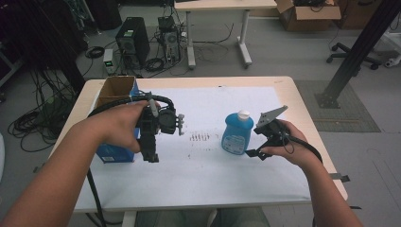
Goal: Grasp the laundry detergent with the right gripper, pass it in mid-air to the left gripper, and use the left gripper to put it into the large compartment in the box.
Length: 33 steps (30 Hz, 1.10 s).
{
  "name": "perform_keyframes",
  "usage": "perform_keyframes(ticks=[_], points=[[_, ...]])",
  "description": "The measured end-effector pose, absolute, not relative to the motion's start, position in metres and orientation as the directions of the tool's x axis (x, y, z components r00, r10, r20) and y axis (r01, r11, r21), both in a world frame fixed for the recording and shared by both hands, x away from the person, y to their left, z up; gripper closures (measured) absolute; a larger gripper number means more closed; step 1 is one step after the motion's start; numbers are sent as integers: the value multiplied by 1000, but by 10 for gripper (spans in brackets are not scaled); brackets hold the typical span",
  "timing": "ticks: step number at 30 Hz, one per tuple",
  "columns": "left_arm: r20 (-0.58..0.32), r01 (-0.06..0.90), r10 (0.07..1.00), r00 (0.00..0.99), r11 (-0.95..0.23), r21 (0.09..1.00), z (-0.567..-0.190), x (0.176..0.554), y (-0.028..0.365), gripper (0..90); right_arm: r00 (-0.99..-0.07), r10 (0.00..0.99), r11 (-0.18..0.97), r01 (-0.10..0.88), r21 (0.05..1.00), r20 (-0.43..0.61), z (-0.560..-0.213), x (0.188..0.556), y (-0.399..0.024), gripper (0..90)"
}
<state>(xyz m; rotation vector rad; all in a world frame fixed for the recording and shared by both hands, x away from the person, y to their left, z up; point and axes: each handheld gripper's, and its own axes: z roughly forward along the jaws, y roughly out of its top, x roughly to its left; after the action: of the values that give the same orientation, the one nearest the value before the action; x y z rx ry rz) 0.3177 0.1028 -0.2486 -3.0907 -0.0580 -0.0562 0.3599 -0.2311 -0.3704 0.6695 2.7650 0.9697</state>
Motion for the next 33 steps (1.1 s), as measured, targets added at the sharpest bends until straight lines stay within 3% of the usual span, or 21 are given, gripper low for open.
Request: perform_keyframes(ticks=[33], points=[[44, 23, 21, 999, -999, -42, -252, 314, 100, 2, -876, 482, 549, 332, 768, 34, -405, 374, -219, 30]])
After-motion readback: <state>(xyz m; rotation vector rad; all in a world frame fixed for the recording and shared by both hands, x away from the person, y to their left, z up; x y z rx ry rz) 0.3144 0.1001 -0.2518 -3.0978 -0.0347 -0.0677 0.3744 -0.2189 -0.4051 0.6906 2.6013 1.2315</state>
